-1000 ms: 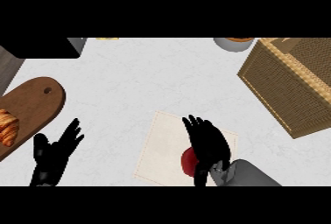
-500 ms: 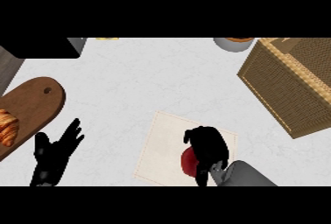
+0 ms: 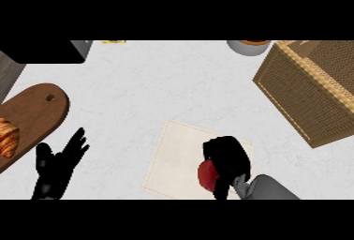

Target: Pick the pear from the placemat and place it in the basket

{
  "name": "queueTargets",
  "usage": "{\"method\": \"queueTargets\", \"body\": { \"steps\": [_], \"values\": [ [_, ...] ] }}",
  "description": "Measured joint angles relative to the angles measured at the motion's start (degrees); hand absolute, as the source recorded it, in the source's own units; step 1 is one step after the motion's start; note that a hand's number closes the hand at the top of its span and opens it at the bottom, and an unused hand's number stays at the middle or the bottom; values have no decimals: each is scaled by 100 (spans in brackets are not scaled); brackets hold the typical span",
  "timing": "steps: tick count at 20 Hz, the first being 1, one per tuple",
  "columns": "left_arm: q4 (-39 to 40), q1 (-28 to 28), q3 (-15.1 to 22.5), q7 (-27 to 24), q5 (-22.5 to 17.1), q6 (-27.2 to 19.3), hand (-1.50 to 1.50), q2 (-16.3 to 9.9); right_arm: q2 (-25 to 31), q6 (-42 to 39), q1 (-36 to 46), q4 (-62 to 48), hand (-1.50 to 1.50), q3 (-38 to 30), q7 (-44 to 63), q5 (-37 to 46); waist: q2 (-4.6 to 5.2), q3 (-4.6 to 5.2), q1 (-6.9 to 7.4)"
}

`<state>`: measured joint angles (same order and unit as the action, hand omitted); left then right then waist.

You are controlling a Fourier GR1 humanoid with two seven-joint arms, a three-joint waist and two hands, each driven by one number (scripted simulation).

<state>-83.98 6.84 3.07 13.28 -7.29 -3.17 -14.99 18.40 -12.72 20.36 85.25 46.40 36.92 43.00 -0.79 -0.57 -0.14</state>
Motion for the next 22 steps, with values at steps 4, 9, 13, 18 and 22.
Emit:
{"method": "queueTargets", "body": {
  "steps": [4, 9, 13, 18, 22],
  "values": [
    [-74, 117, -67, 36, -29, -33, 0, -5, 1092, 283, -670, 920, 150, 370, -963, 206, -27, -5, -123],
    [-176, 223, -87, 100, -20, -110, 0, 40, 2581, 1294, -1618, 1926, 150, 390, -2065, 505, -27, -6, -226],
    [-193, 302, -139, -21, -23, -87, 0, 22, 2924, 2087, -2297, 2597, 150, -25, -2632, -246, -2, -14, -281],
    [-287, 393, -140, -45, -16, -107, 0, 39, 2709, 2665, -2774, 3743, 150, -740, -3013, -1797, 20, -16, -336],
    [-283, 373, -188, -16, -82, -33, 0, 0, 2960, 2805, -3042, 4582, 150, -1745, -3067, -2989, 29, -6, -316]
  ]
}}
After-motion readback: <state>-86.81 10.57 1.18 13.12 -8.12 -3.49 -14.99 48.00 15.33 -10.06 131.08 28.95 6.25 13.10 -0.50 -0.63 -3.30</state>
